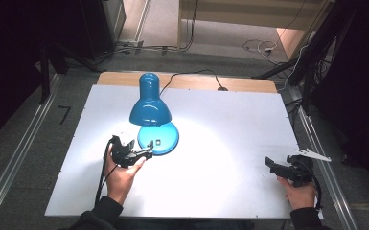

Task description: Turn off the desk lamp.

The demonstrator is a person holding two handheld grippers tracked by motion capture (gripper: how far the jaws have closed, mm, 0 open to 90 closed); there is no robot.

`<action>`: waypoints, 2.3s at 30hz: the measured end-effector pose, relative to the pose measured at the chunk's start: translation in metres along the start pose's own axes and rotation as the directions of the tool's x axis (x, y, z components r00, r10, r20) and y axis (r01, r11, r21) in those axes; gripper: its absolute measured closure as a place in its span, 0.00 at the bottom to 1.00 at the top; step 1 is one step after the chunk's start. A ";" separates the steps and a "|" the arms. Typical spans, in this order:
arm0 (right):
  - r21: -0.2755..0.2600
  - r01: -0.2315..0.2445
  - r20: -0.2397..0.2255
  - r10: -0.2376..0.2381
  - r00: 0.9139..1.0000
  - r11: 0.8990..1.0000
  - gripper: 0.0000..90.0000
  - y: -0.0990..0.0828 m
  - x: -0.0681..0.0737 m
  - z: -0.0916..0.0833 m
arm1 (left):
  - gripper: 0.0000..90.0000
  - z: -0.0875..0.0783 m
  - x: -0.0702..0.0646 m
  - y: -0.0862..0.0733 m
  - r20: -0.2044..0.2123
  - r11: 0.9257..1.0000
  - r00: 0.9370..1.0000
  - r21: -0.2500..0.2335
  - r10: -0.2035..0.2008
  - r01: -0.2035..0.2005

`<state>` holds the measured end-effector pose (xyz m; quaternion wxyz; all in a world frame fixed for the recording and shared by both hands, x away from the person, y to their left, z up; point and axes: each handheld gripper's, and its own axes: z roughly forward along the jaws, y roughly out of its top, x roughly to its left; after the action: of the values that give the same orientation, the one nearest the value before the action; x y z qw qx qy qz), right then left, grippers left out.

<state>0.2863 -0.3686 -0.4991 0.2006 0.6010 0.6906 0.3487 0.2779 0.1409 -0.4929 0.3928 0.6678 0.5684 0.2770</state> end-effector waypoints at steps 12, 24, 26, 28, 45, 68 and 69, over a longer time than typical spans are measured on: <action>0.000 0.001 0.000 -0.001 1.000 1.000 0.07 0.000 0.000 0.000 | 0.22 0.006 -0.006 0.000 0.008 1.000 1.000 -0.010 0.011 -0.011; -0.001 0.000 -0.002 0.000 1.000 1.000 0.07 0.000 0.000 0.000 | 0.51 0.014 -0.010 -0.001 0.047 0.999 0.998 0.005 0.048 -0.049; 0.000 -0.001 -0.001 0.001 1.000 1.000 0.07 0.000 0.000 0.000 | 0.58 0.013 -0.012 -0.001 0.050 0.998 0.997 -0.008 0.062 -0.062; 0.000 -0.001 0.000 0.001 1.000 1.000 0.07 0.000 0.000 0.000 | 0.60 0.013 -0.013 0.001 0.057 0.998 0.996 -0.011 0.063 -0.063; 0.000 -0.001 -0.001 0.001 1.000 1.000 0.07 0.000 0.000 0.000 | 0.94 0.018 -0.022 0.004 0.099 0.996 0.992 0.006 0.084 -0.085; 0.000 -0.001 -0.003 0.001 1.000 1.000 0.07 0.000 0.000 0.000 | 1.00 0.025 -0.026 0.005 0.114 0.995 0.989 0.023 0.094 -0.097; -0.001 -0.001 -0.005 0.001 1.000 1.000 0.07 0.000 0.000 0.000 | 1.00 0.025 -0.026 0.005 0.114 0.995 0.989 0.023 0.094 -0.097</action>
<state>0.2865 -0.3686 -0.4991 0.1992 0.6003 0.6907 0.3505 0.2961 0.1103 -0.5004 0.4010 0.7143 0.5165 0.2495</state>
